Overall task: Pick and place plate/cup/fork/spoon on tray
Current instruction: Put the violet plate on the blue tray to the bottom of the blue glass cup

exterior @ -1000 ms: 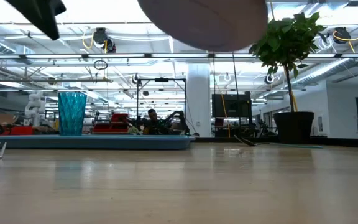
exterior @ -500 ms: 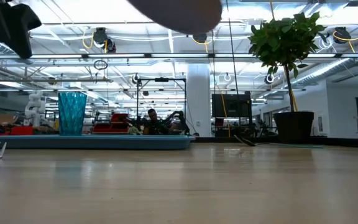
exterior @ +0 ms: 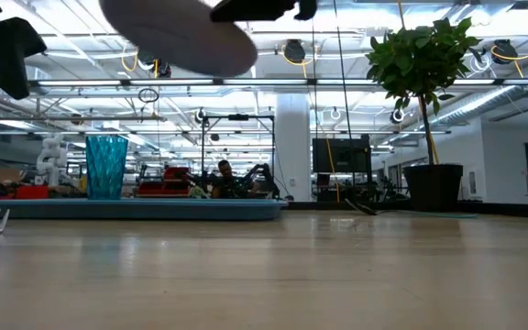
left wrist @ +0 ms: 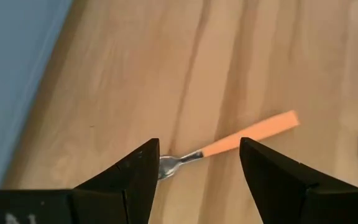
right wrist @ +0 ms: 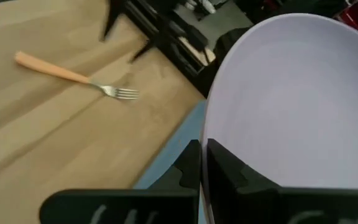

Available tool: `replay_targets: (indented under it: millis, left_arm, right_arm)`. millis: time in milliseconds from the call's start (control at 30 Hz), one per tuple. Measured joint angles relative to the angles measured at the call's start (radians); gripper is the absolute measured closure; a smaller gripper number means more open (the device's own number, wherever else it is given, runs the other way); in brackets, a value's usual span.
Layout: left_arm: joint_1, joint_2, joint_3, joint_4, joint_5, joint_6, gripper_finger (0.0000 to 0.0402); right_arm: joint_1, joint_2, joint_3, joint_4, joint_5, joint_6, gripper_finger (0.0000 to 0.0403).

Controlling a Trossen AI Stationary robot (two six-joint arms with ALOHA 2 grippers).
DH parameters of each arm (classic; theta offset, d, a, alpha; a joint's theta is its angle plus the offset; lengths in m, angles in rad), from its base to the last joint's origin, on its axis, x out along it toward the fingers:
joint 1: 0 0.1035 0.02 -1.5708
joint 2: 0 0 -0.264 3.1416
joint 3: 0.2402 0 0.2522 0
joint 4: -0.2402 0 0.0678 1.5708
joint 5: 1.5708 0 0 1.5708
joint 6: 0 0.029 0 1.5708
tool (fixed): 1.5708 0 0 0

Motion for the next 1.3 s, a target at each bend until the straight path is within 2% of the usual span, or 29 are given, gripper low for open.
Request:
replay_targets:
  millis: [300,600,767,1000,1300]
  left_arm:
    - [-0.077,0.000,0.000,0.076,-0.039,-0.003,0.0179]
    - [-0.088,0.000,0.000,0.078,-0.070,0.010,0.0179]
    - [-0.088,0.000,0.000,0.078,-0.082,0.013,0.0179]
    - [-0.088,0.000,0.000,0.078,-0.097,0.018,0.0179]
    - [-0.087,0.000,0.000,0.077,-0.141,0.063,0.0179]
  right_arm:
    - [-0.097,0.152,0.029,0.073,-0.111,0.052,0.0403]
    - [-0.116,0.307,0.029,0.125,-0.105,0.107,0.0403]
    - [-0.115,0.381,0.028,0.192,-0.051,0.132,0.0403]
    - [-0.116,0.430,0.028,0.251,-0.015,0.161,0.0403]
    - [-0.116,0.461,0.028,0.332,-0.031,0.148,0.0401]
